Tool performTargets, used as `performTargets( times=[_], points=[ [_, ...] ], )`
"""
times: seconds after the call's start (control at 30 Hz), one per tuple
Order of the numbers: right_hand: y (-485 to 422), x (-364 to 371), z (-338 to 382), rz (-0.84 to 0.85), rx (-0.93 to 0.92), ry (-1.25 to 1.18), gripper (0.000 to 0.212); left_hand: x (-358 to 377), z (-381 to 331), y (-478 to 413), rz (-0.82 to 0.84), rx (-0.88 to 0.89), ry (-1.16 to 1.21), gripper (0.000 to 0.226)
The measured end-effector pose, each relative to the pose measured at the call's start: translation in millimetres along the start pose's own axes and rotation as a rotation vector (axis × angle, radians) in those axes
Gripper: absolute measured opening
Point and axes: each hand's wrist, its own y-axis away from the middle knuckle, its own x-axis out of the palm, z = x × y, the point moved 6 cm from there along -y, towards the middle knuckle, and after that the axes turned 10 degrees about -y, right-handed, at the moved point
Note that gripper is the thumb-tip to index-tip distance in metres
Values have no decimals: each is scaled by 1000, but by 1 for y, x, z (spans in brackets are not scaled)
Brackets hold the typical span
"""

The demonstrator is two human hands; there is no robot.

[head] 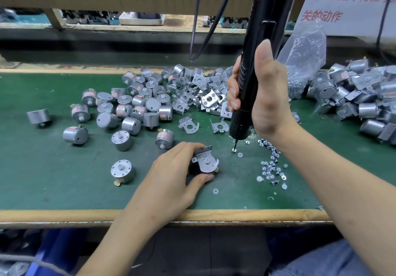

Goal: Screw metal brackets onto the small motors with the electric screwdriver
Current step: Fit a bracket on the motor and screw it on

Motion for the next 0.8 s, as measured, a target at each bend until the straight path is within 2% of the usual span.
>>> performTargets(
  times=[0.37, 0.8],
  points=[
    [7, 35, 34, 36, -48, -46, 68, -2, -1, 0, -41, -22, -2, 46],
    [21, 51, 23, 54, 1, -107, 71, -4, -5, -1, -28, -1, -5, 39]
  ],
)
